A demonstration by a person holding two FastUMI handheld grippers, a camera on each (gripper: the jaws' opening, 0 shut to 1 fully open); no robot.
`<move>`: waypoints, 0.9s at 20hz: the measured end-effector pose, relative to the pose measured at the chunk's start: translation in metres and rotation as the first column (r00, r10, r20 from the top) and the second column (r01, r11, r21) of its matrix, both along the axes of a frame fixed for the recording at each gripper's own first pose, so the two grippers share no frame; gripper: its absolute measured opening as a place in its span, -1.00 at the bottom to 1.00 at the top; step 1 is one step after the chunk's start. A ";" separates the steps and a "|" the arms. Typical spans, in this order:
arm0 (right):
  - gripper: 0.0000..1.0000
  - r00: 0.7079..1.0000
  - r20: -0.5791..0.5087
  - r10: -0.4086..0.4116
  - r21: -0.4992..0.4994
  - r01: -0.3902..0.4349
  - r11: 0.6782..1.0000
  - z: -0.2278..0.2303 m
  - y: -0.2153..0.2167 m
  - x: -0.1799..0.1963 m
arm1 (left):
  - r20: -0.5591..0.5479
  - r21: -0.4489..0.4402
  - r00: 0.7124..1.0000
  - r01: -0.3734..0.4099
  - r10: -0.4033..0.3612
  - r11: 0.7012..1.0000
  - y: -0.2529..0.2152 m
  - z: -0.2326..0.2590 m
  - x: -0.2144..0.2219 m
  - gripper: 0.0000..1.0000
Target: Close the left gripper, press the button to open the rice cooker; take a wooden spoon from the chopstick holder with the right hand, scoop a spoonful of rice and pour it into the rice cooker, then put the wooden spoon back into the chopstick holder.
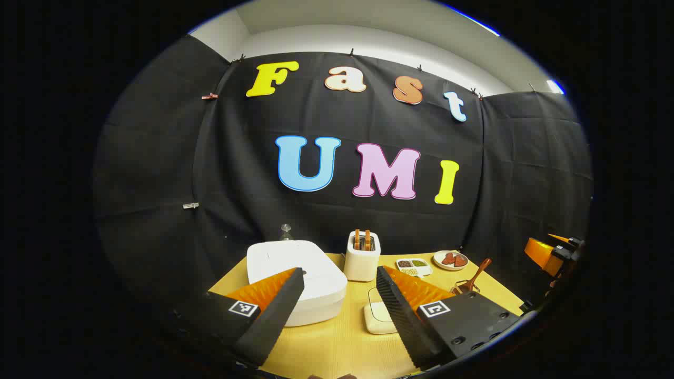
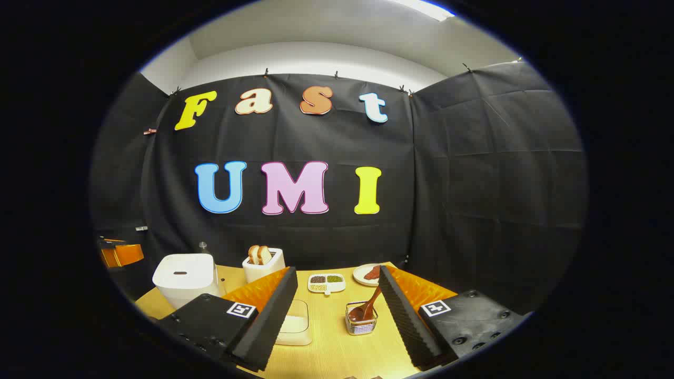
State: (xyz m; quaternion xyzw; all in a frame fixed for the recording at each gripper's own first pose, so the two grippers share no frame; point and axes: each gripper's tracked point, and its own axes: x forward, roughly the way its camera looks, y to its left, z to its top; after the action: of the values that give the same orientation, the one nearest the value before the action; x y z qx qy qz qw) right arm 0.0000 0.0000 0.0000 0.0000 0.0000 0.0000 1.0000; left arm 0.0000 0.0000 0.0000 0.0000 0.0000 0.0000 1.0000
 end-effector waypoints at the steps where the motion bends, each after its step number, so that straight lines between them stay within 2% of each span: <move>1: 0.95 1.000 -0.005 0.000 0.001 0.000 1.000 -0.001 0.000 0.000 | -0.004 -0.001 1.000 -0.004 0.004 1.000 0.002 -0.001 0.001 0.91; 8: 0.95 1.000 -0.019 -0.013 0.014 0.013 1.000 -0.001 0.000 0.005 | -0.026 0.003 1.000 -0.002 0.002 1.000 0.006 -0.005 0.007 0.91; 13: 0.95 1.000 -0.027 -0.006 0.006 0.006 1.000 0.000 0.003 0.025 | -0.036 0.035 0.999 -0.001 0.002 0.999 0.010 -0.004 0.016 0.91; 18: 0.95 0.999 -0.033 0.016 -0.001 -0.016 1.000 -0.001 -0.001 0.055 | -0.035 0.008 0.999 -0.028 0.028 1.000 0.005 0.007 0.036 0.92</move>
State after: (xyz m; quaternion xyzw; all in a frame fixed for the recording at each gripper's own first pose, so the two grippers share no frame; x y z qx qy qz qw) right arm 0.0550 -0.0012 -0.0013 -0.0007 0.0164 0.0080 0.9998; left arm 0.0363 0.0051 0.0069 0.0037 0.0176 0.0139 0.9997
